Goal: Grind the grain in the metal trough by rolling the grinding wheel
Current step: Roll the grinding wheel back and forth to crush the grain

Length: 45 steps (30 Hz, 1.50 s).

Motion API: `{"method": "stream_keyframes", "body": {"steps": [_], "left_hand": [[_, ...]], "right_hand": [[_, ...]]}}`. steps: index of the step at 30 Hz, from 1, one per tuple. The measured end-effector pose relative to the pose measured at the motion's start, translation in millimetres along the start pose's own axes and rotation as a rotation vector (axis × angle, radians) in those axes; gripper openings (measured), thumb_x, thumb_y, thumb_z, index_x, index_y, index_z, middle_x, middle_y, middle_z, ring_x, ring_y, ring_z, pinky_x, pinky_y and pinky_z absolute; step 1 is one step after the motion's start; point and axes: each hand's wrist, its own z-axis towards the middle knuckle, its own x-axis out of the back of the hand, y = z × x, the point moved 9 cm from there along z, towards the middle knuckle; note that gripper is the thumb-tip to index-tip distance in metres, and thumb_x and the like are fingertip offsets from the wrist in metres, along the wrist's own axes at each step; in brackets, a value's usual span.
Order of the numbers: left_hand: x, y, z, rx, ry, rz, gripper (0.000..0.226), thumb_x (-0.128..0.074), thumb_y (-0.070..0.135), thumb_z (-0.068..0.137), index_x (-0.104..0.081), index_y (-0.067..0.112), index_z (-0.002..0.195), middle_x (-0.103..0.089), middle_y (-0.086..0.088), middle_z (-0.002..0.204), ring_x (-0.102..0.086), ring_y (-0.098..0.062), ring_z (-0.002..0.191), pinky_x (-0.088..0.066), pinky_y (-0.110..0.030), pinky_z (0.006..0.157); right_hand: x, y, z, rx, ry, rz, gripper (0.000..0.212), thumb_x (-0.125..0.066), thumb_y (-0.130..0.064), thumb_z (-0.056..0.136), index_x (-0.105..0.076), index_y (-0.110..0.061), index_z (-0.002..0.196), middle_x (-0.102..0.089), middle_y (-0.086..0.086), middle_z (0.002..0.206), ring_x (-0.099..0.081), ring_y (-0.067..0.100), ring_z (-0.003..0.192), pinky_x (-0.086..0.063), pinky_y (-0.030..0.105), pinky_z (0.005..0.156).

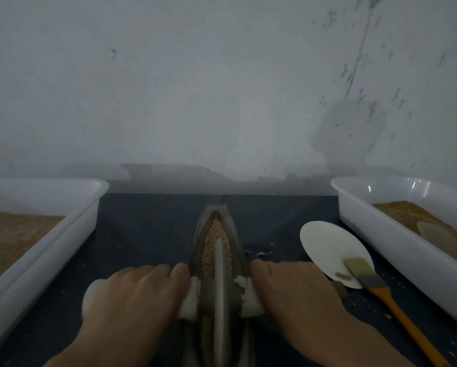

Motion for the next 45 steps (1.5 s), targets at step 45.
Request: {"method": "stream_keyframes", "body": {"steps": [45], "left_hand": [[-7.3, -1.5, 4.5, 0.041, -0.198, -0.041, 0.043, -0.055, 0.048, 0.083, -0.013, 0.038, 0.078, -0.033, 0.015, 0.081, -0.036, -0.007, 0.075, -0.028, -0.028, 0.068]], "right_hand": [[-1.7, -3.6, -3.8, 0.061, -0.024, -0.016, 0.043, -0.083, -0.029, 0.045, -0.054, -0.019, 0.074, -0.057, -0.002, 0.055, -0.053, 0.017, 0.042, -0.023, 0.028, 0.045]]}}
